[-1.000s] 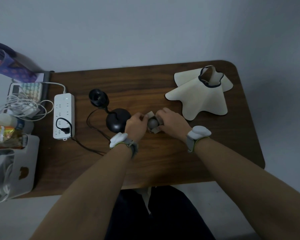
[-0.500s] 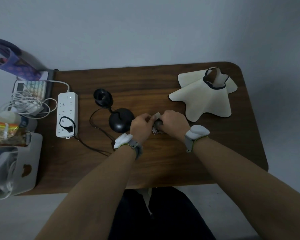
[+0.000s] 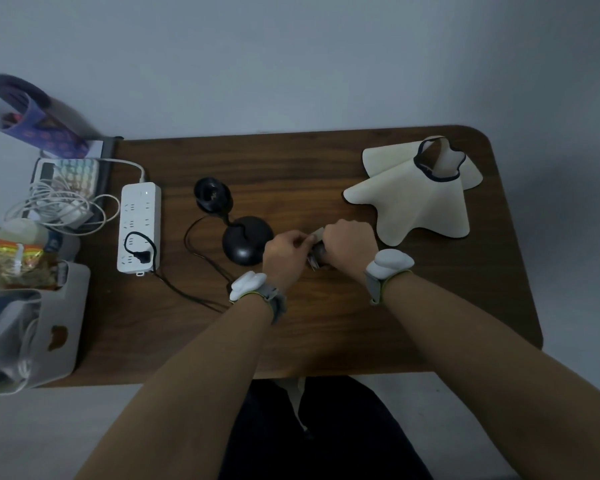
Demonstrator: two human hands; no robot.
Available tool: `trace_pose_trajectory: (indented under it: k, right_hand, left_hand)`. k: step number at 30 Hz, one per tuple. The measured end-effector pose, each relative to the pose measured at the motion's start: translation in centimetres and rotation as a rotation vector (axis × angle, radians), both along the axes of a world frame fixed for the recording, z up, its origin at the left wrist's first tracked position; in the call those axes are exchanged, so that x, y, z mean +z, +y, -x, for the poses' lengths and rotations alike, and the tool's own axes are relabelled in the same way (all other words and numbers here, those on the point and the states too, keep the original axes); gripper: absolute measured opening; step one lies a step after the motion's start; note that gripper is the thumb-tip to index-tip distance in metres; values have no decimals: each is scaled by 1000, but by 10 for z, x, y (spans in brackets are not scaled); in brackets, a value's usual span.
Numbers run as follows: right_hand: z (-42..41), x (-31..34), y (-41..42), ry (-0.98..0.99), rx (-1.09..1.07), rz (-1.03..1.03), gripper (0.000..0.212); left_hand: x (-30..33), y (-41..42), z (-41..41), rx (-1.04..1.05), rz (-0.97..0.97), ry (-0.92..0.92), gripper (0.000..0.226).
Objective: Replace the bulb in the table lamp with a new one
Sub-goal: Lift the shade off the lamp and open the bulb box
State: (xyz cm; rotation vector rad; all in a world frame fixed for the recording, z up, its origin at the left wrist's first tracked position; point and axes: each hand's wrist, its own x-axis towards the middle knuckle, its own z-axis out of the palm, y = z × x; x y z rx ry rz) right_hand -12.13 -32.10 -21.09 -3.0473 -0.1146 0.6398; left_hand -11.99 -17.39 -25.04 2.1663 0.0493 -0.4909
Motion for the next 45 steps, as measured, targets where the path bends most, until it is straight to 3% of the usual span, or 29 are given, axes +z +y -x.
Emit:
trace_pose_trajectory:
  k: [15, 21, 27, 30, 37, 45]
  right_hand:
    - [-2, 9, -24, 50, -126, -243, 42]
    - [0, 10, -28, -24, -65, -241, 34]
    - [4, 8, -39, -146, -110, -340, 39]
    - [8, 10, -44, -152, -118, -389, 42]
    - [16, 16, -54, -192, -146, -431, 45]
    - [15, 21, -54, -156, -121, -498, 35]
  left_hand:
    - [4, -6, -10, -43, -29, -55, 33]
    - [-4, -2, -11, -2, -29, -33, 28]
    - [-11, -3, -16, -38, -79, -100, 22]
    - [-11, -9, -21, -115, -127, -170, 20]
    - [-14, -14, -32, -123, -166, -142, 17]
    - [-10, -12, -31, -141, -135, -161, 19]
